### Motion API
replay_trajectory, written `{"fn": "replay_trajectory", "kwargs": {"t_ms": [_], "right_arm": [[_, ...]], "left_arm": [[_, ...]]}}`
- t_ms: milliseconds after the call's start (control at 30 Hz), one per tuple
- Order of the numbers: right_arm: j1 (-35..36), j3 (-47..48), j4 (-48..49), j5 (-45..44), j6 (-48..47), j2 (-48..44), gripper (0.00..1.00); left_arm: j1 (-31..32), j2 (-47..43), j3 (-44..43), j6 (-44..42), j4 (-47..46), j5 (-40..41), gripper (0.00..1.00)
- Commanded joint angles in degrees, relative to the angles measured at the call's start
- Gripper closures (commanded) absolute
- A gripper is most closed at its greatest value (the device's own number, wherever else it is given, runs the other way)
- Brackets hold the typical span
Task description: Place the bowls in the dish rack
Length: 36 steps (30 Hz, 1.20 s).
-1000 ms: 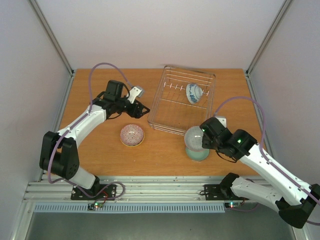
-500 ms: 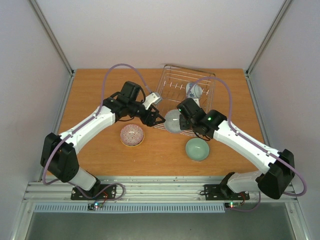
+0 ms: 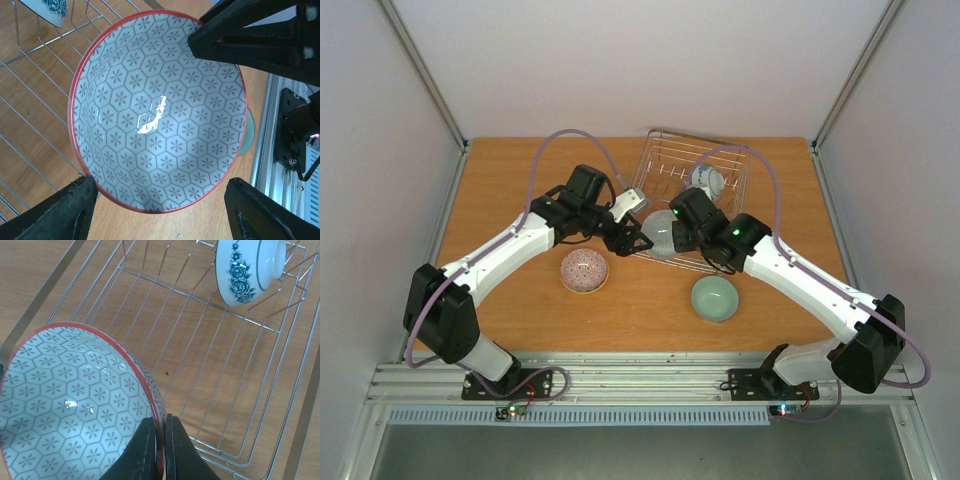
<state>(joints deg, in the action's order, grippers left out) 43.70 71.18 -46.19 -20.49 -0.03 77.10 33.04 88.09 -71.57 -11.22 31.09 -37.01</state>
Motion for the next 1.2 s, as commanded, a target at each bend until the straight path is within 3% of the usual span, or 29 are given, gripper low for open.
{"fn": "replay_trajectory", "kwargs": {"t_ms": [0, 367, 433, 567, 600, 700, 833, 967, 1167], "right_arm": [[2.09, 3.87, 3.38, 0.18, -1.28, -1.87, 0.99], [3.55, 3.31, 2.22, -1.54, -0.93, -3.9, 0.99], [3.91, 3.43, 2.34, -1.6, -1.01, -3.81, 0.99], [4.29, 3.38, 2.59, -1.8, -1.18, -3.37, 0.99], [4.34, 3.31, 2.64, -1.75, -1.19, -3.33, 0.99], [4.36, 2.57, 3.09, -2.12, -1.12, -3.81, 0.97], [4.29, -0.38, 5.88, -2.61, -1.81, -6.94, 0.64], [3.89, -3.16, 8.96, -0.11, -2.93, -10.41, 0.33], [2.21, -4.25, 11.68, 12.13, -2.15, -11.33, 0.12]], "left_arm": [[0.33, 2.21, -0.78, -1.08, -0.56, 2.82, 0.28], [0.34, 2.59, -0.16, -1.09, -1.65, 4.14, 0.29], [0.35, 2.76, -0.05, -1.32, -1.75, 4.14, 0.38], [0.36, 2.88, 0.11, -1.55, -2.1, 5.03, 0.93], [0.36, 2.91, 0.04, -1.54, -2.15, 5.52, 0.99], [0.36, 2.6, 0.51, -1.75, -2.49, 5.65, 0.99], [-0.38, 1.2, 2.16, -2.23, -4.67, 4.34, 1.0], [-4.24, 0.6, 2.61, -1.72, -5.84, -4.55, 0.99], [-8.43, 1.12, 3.95, 0.29, -8.06, -14.47, 0.99]]}}
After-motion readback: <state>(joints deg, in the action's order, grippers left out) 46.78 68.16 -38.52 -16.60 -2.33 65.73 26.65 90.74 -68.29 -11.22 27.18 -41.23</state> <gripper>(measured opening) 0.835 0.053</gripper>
